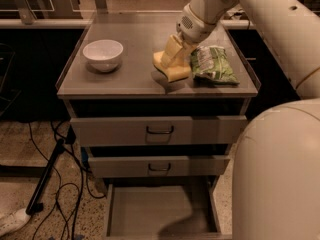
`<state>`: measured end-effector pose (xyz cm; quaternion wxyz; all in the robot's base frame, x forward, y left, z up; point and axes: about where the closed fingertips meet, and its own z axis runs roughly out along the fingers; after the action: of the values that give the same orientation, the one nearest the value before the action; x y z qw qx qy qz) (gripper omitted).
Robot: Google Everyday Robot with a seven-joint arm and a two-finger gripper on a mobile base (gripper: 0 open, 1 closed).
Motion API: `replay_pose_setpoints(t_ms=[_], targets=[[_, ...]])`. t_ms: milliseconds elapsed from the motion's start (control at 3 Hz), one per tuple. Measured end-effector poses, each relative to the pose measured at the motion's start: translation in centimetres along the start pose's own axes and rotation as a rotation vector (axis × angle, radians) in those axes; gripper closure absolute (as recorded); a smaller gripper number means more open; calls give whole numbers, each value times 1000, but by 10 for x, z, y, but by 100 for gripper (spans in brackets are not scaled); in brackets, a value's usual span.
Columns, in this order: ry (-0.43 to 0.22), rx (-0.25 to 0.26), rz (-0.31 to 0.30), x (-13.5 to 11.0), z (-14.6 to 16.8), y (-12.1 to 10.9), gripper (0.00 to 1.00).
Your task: Place sponge into bottom drawer
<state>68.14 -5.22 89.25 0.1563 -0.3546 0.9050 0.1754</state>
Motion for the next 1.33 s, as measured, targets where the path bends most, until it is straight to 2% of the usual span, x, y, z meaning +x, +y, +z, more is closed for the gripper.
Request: replay_pose_setpoints(t_ms=[333,667,1000,1333], targets=[[18,27,23,20,-9,12,100],[58,22,66,62,-17,40,100],[108,-4,132,113,-19,71,100],[114,-8,136,115,-15,71,100]])
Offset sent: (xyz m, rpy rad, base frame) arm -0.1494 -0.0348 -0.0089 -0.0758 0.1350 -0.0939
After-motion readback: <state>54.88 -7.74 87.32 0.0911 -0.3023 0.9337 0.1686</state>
